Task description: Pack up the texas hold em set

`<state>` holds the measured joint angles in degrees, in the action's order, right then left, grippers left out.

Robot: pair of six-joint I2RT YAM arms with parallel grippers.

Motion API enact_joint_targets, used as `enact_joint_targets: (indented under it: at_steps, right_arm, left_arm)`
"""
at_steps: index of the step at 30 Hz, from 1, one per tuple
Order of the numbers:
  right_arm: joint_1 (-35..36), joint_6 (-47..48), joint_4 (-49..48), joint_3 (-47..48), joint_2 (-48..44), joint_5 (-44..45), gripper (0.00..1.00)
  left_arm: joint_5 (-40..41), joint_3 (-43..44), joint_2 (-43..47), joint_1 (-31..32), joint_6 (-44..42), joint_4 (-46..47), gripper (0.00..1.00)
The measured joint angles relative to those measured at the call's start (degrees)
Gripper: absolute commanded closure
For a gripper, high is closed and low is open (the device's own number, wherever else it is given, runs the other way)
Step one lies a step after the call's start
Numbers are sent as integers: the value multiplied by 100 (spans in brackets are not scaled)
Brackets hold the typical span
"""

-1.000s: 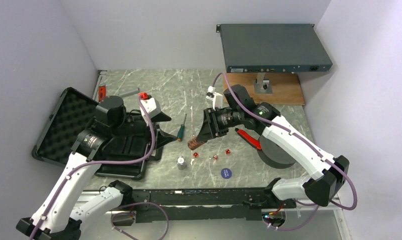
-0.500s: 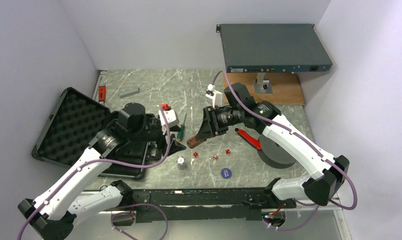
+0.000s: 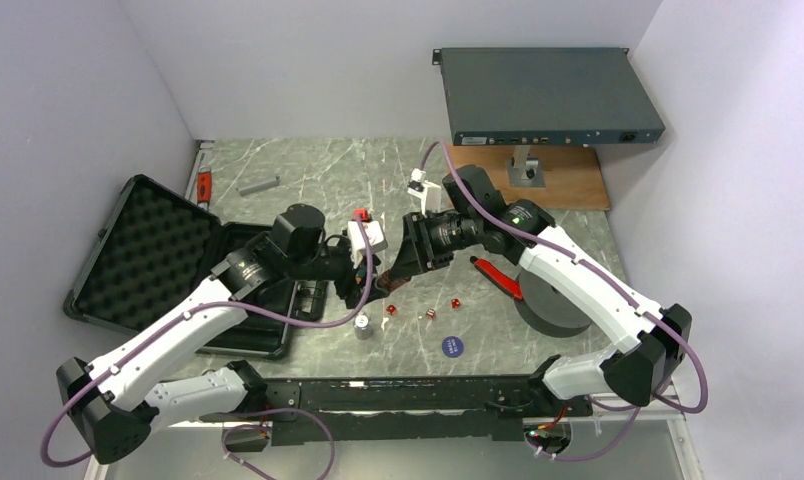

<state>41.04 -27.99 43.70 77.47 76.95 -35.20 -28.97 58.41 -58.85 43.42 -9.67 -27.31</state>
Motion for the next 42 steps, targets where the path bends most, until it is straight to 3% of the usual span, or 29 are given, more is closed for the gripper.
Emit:
enact_joint_targets:
  at_steps: [5, 30, 32, 35, 38, 41, 42]
  right_arm:
    - [0, 22, -2, 59, 9, -2, 100]
    - [-2, 48, -48, 59, 11, 13, 100]
    - [-2, 44, -61, 59, 11, 13, 100]
    - [-2, 33, -105, 59, 11, 17, 100]
    - [-11, 35, -125, 59, 11, 24, 100]
    - [-11, 33, -133, 59, 11, 37, 99]
    - [-11, 35, -133, 59, 11, 39, 89]
  left_arm:
    - [162, 122, -129, 133, -55, -15, 36]
    - [774, 282, -354, 581, -284, -203, 48]
    - [809, 278, -337, 599, -302, -199, 53]
    - [857, 273, -313, 616, -330, -199, 71]
    - [911, 273, -310, 627, -385, -192, 100]
    - [955, 275, -313, 632, -420, -190, 100]
    - [970, 275, -313, 634, -417, -188, 100]
